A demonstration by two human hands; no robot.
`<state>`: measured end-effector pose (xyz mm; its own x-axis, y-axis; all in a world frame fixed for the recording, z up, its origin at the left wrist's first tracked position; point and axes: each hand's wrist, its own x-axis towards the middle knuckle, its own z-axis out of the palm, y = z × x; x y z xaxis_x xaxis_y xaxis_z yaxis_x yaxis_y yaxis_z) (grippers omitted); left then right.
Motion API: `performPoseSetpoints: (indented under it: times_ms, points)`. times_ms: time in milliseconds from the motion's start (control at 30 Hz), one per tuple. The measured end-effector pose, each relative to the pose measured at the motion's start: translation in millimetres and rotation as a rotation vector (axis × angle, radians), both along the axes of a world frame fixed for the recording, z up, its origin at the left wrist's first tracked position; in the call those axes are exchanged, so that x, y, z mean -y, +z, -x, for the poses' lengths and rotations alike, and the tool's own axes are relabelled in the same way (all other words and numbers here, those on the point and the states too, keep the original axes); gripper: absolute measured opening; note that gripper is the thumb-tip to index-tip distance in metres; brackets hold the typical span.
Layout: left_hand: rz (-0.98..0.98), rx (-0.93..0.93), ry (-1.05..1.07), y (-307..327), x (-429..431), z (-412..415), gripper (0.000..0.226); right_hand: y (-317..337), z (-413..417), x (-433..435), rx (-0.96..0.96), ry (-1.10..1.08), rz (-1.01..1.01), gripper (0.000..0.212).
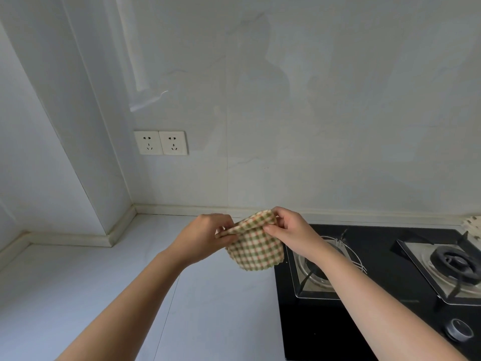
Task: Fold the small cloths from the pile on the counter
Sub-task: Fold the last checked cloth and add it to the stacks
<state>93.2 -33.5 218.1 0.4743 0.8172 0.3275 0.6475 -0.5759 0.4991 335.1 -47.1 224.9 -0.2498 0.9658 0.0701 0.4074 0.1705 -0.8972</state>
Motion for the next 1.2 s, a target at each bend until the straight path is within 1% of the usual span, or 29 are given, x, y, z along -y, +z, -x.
performPoseSetpoints:
  times_ms: [67,100,167,200,267,333,467,567,667,733,800,933,1000,1067,1167,1200]
  points:
    - [-0.020,-0.006,-0.011,2.8,-1.3,0.5,0.010,0.1,-2.0,2.3,0.015,0.030,-0.060,0.034]
    - [-0.026,-0.015,-0.015,5.0,-2.1,0.5,0.010,1.4,-3.6,3.7,0.054,0.060,-0.098,0.044]
    - [-0.061,-0.057,-0.033,8.4,-5.0,0.6,0.010,6.8,-6.2,7.3,0.193,0.140,-0.158,0.052]
    - [-0.081,-0.083,-0.044,10.3,-6.4,0.6,0.009,9.6,-6.5,8.2,0.278,0.176,-0.186,0.049]
    - [-0.106,-0.118,-0.060,14.3,-8.2,0.9,0.009,13.0,-6.2,7.1,0.402,0.222,-0.229,0.038]
    - [-0.120,-0.133,-0.090,18.8,-9.1,1.7,0.012,15.9,-5.3,5.6,0.435,0.213,-0.223,0.028]
    - [-0.143,-0.164,-0.123,24.7,-9.9,3.9,0.016,19.4,-3.1,1.9,0.462,0.187,-0.224,0.026]
    - [-0.169,-0.203,-0.124,27.2,-9.8,6.4,0.015,18.5,0.0,-1.7,0.553,0.166,-0.225,0.026]
    - [-0.189,-0.218,-0.123,29.4,-9.8,10.3,0.017,20.4,3.1,-5.9,0.620,0.162,-0.252,0.016]
    - [-0.184,-0.224,-0.107,29.8,-10.8,14.3,0.020,23.0,4.7,-7.6,0.644,0.173,-0.268,0.014]
    - [-0.169,-0.213,-0.087,28.7,-13.0,18.1,0.024,24.8,5.7,-9.2,0.649,0.171,-0.267,0.010]
    - [-0.120,-0.173,-0.050,26.9,-17.2,18.9,0.031,25.1,10.4,-13.4,0.559,0.135,-0.283,0.025]
    - [-0.078,-0.134,-0.018,27.2,-19.2,17.3,0.035,25.8,11.8,-15.7,0.514,0.103,-0.308,0.023]
    - [-0.008,-0.099,0.015,28.2,-20.8,15.6,0.034,27.6,12.8,-16.8,0.464,0.077,-0.318,0.018]
    - [0.067,-0.137,0.025,31.2,-24.3,13.3,0.032,31.1,14.7,-18.4,0.438,0.057,-0.337,0.018]
    - [0.068,-0.176,0.022,32.5,-26.3,12.5,0.028,32.4,15.6,-19.5,0.436,0.055,-0.346,0.020]
